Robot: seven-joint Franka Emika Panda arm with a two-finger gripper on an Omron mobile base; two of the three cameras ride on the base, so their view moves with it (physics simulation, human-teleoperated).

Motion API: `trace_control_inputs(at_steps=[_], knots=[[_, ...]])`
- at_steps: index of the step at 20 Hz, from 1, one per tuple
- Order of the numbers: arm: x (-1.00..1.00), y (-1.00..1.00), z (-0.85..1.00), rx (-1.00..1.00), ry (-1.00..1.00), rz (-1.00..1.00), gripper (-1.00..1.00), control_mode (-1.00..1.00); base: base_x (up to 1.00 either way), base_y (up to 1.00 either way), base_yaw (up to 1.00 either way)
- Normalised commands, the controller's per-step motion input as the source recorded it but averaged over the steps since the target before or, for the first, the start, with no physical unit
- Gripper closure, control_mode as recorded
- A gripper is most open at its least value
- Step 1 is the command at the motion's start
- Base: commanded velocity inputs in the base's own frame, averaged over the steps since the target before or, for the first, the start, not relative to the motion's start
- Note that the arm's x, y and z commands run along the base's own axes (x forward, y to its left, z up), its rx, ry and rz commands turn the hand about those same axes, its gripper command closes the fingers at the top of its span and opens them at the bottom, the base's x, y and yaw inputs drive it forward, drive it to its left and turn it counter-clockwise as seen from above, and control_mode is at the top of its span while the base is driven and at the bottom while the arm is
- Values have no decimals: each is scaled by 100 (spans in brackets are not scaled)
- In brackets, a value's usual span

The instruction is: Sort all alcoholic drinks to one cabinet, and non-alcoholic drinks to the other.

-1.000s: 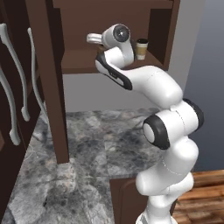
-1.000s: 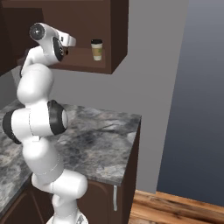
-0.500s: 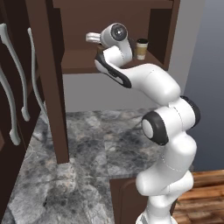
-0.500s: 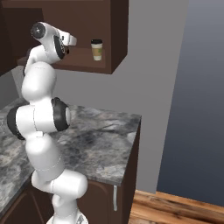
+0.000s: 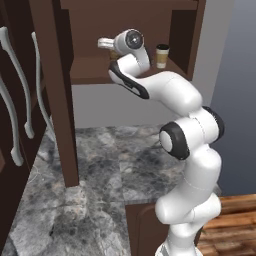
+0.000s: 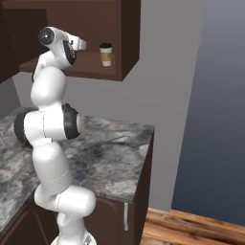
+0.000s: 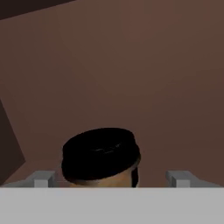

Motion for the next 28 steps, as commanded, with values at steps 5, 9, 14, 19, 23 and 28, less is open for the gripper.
trace_control_inputs(at_steps=[5,9,14,19,23,28], knots=[[27,0,-17,0,-2,0,-100,-100,0,0,0],[-2,0,3,0,-9,0,-100,-100,0,0,0],[-35,0,14,0,-8,0,-100,-100,0,0,0],[-60,-1,4,0,-1,0,-100,-100,0,0,0],[-62,-8,3,0,0,0,-100,-100,0,0,0],[-64,-19,11,0,1,2,-100,-100,0,0,0]])
